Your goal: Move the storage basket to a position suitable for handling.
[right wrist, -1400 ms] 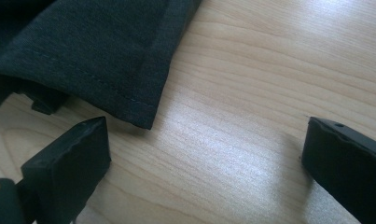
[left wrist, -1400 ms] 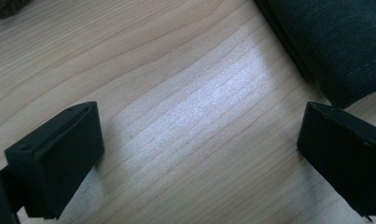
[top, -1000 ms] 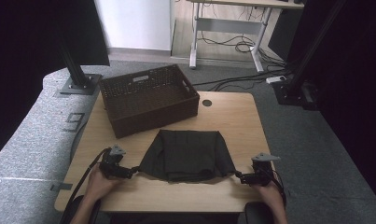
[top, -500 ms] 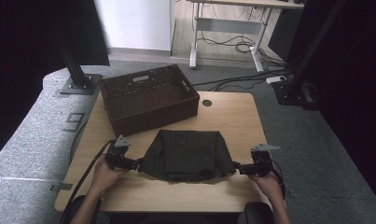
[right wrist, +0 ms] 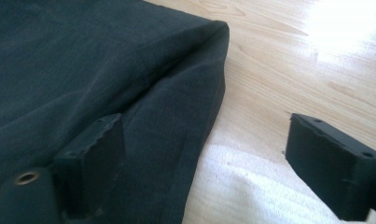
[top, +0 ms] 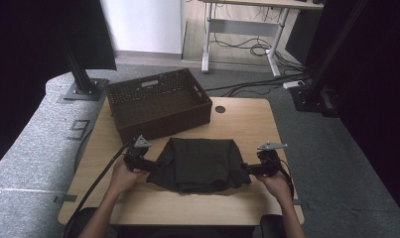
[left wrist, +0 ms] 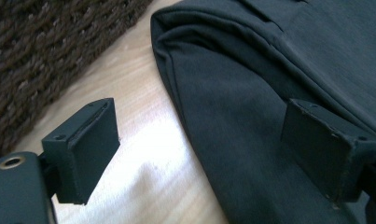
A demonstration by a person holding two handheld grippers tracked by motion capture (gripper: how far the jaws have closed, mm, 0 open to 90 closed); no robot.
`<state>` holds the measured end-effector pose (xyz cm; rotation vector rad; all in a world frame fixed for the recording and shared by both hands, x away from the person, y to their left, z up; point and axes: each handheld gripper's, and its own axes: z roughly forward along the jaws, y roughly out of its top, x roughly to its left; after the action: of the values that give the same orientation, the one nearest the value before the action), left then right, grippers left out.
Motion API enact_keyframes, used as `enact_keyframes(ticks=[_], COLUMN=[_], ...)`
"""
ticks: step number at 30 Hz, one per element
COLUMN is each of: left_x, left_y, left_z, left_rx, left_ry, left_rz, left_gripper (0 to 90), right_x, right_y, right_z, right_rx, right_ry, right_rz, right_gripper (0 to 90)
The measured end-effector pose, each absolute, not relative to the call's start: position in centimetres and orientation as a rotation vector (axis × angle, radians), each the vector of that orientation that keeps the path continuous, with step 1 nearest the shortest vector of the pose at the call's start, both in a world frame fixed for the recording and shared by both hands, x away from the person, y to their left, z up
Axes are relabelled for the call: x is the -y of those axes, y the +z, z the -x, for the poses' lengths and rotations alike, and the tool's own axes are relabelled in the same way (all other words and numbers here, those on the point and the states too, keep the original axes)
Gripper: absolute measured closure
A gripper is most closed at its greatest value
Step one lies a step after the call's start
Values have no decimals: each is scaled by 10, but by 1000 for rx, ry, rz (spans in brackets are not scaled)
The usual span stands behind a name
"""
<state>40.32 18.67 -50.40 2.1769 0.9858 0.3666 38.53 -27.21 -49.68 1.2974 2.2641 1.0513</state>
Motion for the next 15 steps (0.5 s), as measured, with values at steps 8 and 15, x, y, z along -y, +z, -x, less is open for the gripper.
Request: enact_keyframes(ticks=[8, 15], left_x=[-181, -170], left_y=[-504, -513], left_z=[-420, -431], left_rx=[-987, -969], left_ry=[377, 397], left_rz=[-2172, -2221], left_gripper=[155, 206], right_x=[268, 262], right_y=[-496, -498], right_z=[-401, -414], right_rx=[-2251, -2258], right_ry=[1045, 1033], right_rz=[-1325, -1335], right_gripper=[173, 260])
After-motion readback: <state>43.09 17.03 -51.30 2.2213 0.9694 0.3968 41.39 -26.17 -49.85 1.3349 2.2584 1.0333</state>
